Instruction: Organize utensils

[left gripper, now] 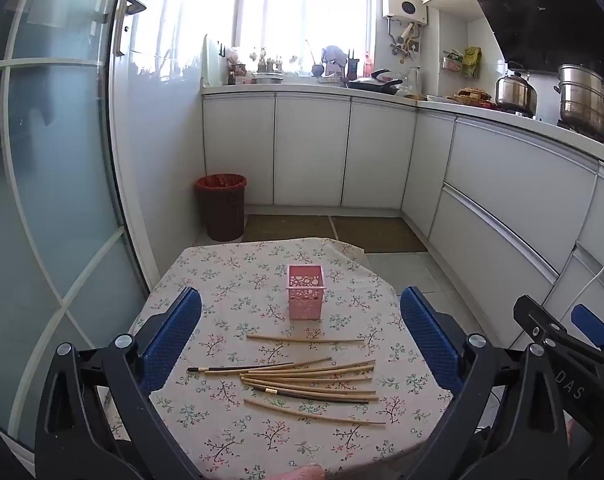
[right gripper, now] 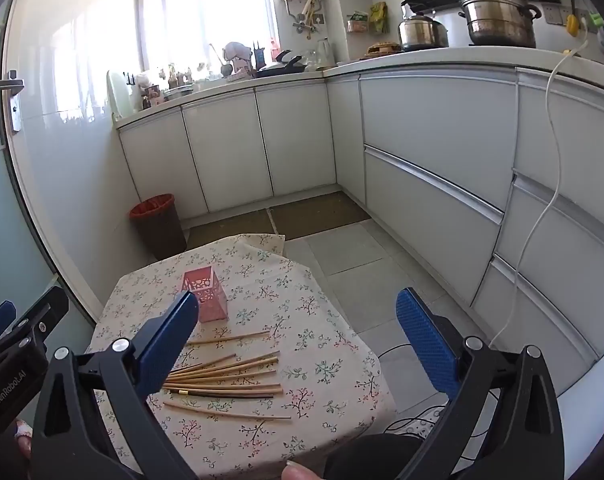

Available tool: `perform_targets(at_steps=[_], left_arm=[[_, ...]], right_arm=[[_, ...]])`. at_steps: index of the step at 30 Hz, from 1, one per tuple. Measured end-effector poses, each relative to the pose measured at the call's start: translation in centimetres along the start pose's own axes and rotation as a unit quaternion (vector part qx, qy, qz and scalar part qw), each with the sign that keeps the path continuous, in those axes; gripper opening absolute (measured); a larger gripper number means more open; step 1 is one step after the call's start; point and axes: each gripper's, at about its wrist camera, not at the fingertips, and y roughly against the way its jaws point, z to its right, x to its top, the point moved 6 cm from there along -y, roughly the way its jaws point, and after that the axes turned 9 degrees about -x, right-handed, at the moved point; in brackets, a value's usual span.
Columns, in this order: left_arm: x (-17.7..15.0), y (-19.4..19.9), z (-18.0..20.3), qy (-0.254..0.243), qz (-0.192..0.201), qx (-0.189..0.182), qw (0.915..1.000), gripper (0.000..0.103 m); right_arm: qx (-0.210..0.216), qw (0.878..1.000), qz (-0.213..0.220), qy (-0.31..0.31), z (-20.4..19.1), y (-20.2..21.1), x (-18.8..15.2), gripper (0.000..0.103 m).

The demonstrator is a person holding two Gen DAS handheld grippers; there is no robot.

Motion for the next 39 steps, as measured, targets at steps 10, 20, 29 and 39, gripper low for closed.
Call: perform_targets(at_steps=[10,20,29,39], left_arm=[[-0.26,-0.12,0.31,-0.001,0.0,0.001,1.0,0.096],[-0.37,-0.12,0.5,-0.001,0.0,0.001,1.0,0.096],[-0.27,-0.08,0.33,-0.002,0.0,0.0,1.0,0.096],[-0.21,-0.11,0.26,-0.001,0.0,0.001,1.0,0.096]], right_arm=[[0.001,1.0,-0.002,-0.002,0.12,0.0,-0.13,0.096],[0.002,1.0,-0.004,-0.002,0.1,0.06,-0.33,0.096],[0.002,1.0,-0.004,-0.002,-0.01,0.16,-0.41,0.096],[0.003,1.0,-0.005,-0.001,-0.05,0.29,-0.48,0.096]])
